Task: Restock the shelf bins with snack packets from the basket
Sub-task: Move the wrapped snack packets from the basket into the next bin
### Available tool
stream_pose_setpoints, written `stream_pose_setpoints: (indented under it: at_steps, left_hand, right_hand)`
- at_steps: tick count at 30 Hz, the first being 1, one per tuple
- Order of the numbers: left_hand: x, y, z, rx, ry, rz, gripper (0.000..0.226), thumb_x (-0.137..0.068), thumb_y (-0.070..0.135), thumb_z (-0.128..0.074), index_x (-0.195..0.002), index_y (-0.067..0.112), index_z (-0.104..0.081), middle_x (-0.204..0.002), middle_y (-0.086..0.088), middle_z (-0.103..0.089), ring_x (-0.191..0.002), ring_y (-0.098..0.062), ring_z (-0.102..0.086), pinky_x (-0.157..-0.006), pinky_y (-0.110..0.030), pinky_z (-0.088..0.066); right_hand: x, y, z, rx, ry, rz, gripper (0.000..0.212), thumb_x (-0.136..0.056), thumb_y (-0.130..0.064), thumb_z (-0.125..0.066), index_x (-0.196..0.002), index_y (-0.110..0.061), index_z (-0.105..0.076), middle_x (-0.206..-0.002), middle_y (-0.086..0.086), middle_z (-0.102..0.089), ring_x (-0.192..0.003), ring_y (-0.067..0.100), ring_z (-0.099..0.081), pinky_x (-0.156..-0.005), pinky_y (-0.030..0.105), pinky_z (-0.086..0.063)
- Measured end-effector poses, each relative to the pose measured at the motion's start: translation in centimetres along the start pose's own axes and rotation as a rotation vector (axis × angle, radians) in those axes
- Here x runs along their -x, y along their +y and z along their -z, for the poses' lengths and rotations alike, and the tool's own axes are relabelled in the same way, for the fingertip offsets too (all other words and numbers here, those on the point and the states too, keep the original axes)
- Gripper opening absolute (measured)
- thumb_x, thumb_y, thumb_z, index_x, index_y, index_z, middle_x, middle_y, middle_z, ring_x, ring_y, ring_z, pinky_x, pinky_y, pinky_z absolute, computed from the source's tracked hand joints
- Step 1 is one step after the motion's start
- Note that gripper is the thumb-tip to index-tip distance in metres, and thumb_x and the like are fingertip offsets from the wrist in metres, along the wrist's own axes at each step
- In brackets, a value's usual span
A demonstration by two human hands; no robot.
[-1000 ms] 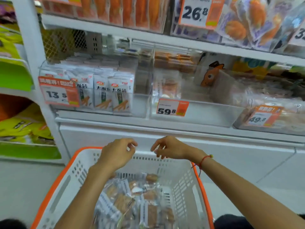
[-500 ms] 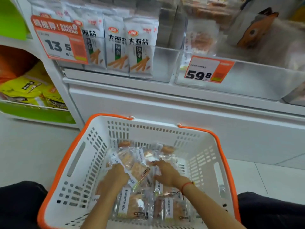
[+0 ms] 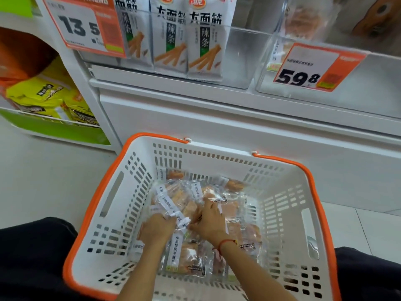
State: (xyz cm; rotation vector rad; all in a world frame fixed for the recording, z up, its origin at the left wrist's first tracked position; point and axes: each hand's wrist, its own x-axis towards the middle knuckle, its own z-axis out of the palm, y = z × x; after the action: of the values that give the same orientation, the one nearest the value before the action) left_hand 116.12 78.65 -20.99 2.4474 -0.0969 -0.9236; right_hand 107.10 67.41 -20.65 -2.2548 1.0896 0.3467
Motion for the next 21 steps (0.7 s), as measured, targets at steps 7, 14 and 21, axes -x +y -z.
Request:
stream_pose_setpoints:
  at_steps: [7,14,21]
  left_hand:
    - [0.4,1.6,0.8,0.37,-0.02,0.015,0.029,-0.094,0.038,-0.052,-0.105,0.01,-0.05,-0.101,-0.004,-0.056,-0.094,-0.026,-0.055,-0.081,-0.032,-0.041]
    - [0.0,2.0,1.4,0.636,-0.163,0.048,0.026,-0.088,0.018,-0.061,-0.112,0.018,-0.05,-0.103,-0.007,-0.059,-0.091,-0.025,-0.058,-0.073,-0.031,-0.043]
    - [-0.2,1.4,4.0,0.51,0.032,-0.066,0.028,-0.098,0.021,-0.042,-0.11,0.002,-0.059,-0.107,-0.013,-0.06,-0.096,-0.028,-0.056,-0.083,-0.038,-0.044]
  right_hand:
    - [1.1,0.6,-2.1,-0.157,-0.093,0.076,0.068,-0.077,-0.025,-0.075,-0.129,-0.007,-0.035,-0.15,0.009,-0.022,-0.139,0.029,-0.025,-0.112,0.034,-0.03]
    - [0.1,2.1,-1.2,-0.289,-0.121,-0.067,0.077,-0.054,-0.047,-0.081,-0.12,-0.013,-0.059,-0.1,0.003,-0.069,-0.093,0.022,-0.064,-0.084,0.035,-0.056]
    - [2.5,3.4,5.5,-0.647,-0.357,0.196,0.015,-0.087,-0.03,-0.068,-0.093,-0.018,-0.074,-0.097,0.008,-0.073,-0.095,0.029,-0.066,-0.086,0.04,-0.053]
